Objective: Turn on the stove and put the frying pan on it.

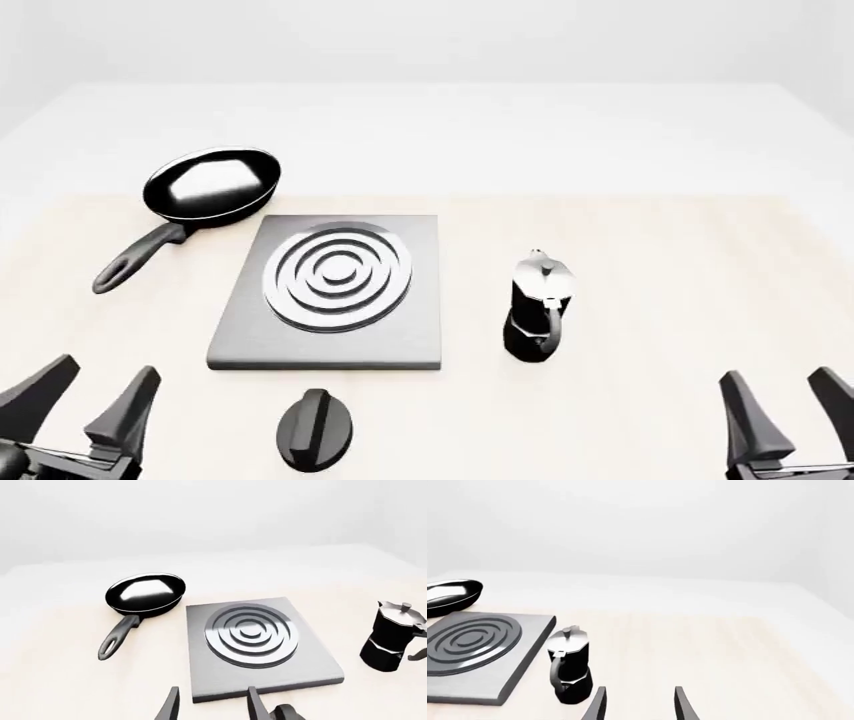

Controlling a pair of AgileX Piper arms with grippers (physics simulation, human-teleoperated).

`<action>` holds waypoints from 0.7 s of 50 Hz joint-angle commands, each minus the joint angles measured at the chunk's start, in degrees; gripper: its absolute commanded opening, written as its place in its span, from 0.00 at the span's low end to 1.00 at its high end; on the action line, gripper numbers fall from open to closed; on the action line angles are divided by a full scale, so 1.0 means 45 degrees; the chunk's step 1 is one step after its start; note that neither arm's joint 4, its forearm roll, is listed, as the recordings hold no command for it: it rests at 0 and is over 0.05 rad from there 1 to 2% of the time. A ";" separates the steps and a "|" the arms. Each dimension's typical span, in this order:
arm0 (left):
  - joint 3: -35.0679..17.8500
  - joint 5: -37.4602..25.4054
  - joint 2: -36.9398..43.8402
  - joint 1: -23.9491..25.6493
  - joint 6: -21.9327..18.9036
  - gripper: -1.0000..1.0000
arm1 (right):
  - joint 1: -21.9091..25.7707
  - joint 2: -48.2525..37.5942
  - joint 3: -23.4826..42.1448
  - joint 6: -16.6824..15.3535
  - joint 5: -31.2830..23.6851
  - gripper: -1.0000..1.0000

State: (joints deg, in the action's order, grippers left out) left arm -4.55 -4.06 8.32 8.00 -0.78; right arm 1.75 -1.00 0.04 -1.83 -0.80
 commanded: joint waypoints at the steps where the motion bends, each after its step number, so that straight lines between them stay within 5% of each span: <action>1: -0.0747 -0.0796 0.1464 0.1454 0.0408 1.00 | 0.0189 0.0128 0.0001 -0.0101 -0.0198 1.00; 19: -0.0766 -0.1725 0.3191 0.3695 0.0866 1.00 | 0.0316 0.0175 0.0003 -0.0018 -0.0293 1.00; 26: -0.0373 -0.1705 0.3548 0.4671 0.1830 1.00 | 0.0273 0.0217 -0.0006 0.0133 -0.0282 1.00; 28: -0.0299 -0.1771 0.3429 0.5427 0.2812 1.00 | 0.0340 0.0216 -0.0007 0.0142 -0.0297 1.00; 35: -0.0098 -0.1504 0.3595 0.6031 0.3084 1.00 | 0.0360 0.0216 -0.0007 0.0170 -0.0302 1.00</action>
State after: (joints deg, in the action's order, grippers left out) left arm -6.19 -11.18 22.98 29.69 8.96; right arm 3.14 -0.10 0.02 -1.35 -2.07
